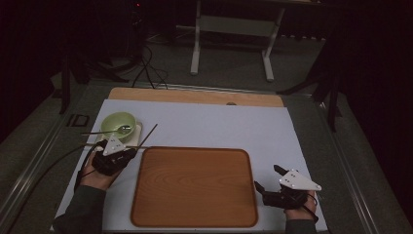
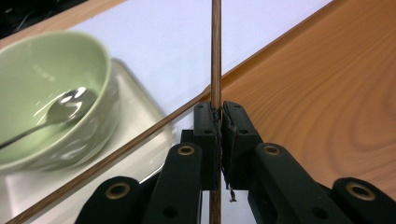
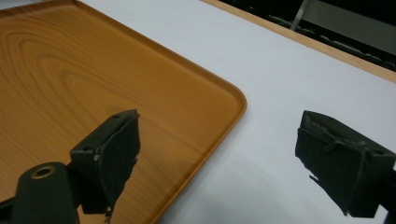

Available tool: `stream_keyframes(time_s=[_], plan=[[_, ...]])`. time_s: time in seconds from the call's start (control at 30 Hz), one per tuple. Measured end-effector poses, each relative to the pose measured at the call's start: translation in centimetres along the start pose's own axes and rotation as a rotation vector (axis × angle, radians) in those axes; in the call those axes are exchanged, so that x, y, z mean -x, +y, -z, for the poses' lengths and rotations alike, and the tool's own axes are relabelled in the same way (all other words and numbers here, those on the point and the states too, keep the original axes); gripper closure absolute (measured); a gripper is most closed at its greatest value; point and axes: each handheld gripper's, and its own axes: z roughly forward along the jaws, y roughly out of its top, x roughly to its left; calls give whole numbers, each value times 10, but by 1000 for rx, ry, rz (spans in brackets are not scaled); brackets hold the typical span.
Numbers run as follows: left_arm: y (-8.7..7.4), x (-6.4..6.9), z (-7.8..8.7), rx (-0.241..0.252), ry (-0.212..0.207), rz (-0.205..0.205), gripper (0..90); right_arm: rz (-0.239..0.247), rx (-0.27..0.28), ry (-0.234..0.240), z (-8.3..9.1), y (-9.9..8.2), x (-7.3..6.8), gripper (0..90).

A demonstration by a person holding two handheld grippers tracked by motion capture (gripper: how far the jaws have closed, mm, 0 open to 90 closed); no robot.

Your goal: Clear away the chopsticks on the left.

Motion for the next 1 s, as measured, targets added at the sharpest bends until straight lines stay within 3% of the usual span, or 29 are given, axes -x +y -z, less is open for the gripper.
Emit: stream_keyframes(time_s=[0.3, 0.67, 1.0], plan=[[21, 26, 7, 65, -49, 7, 859, -4, 3, -2, 1, 0, 0, 135], [36, 47, 7, 106, -94, 56, 859, -3, 3, -2, 1, 0, 0, 135], [22, 54, -7, 82, -123, 150, 859, 0, 3, 0, 1, 0, 0, 134]])
